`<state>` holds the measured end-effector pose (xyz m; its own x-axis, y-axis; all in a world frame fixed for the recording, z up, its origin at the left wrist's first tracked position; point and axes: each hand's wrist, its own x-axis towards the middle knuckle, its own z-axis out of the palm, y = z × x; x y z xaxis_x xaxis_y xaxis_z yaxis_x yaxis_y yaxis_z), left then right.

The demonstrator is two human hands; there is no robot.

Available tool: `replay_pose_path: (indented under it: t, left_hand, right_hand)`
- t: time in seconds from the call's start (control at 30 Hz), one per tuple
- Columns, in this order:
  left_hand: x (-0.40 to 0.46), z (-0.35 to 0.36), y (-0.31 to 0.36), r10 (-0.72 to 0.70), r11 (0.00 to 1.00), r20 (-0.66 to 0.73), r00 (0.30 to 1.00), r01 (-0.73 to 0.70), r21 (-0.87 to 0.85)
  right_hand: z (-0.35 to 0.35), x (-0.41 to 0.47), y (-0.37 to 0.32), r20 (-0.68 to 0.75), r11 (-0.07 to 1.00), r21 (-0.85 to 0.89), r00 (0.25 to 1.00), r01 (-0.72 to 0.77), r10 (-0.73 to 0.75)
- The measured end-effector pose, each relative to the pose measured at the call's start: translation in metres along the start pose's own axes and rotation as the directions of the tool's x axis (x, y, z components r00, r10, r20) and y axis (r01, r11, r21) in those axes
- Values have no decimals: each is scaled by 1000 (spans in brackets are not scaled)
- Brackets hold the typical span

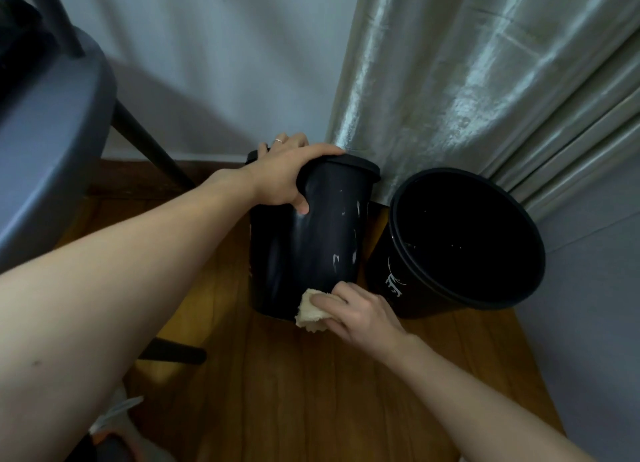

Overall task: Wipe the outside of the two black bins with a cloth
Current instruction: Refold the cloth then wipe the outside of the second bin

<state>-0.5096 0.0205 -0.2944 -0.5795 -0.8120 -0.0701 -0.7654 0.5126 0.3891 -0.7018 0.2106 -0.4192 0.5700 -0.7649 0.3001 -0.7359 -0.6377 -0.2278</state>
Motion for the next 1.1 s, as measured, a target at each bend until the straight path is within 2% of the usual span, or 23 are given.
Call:
replay_pose_path:
  t: [0.17,0.3,0.5,0.7,0.83,0.9,0.97,1.1]
  left_hand:
    - [5,2,4,15,998,12,1000,-16,64]
    - [6,-1,5,-21,999,11,1000,20,48]
    - [4,3,4,13,997,31,999,-15,81]
    - [1,4,4,46,994,2,999,-46,100]
    - [0,3,3,39,993,3,999,-39,112]
    - [0,3,3,40,992,4,999,-41,118]
    - [1,4,2,49,992,6,999,-50,113]
    - [1,3,3,59,994,7,998,-60,93]
  right_hand:
    - [-1,-5,6,67,992,-1,990,125,-125]
    - [-7,10,12,46,995,-17,995,95,-94]
    - [-5,9,9,36,999,-16,999,34,-34]
    - [-8,18,14,32,996,-8,995,93,-93]
    - [-23,46,22,-161,991,50,979,-122,129]
    - [-26,53,23,-195,981,55,962,-186,193]
    - [-22,47,21,-169,988,55,974,-144,152]
    - [-10,17,18,16,995,0,994,105,-105]
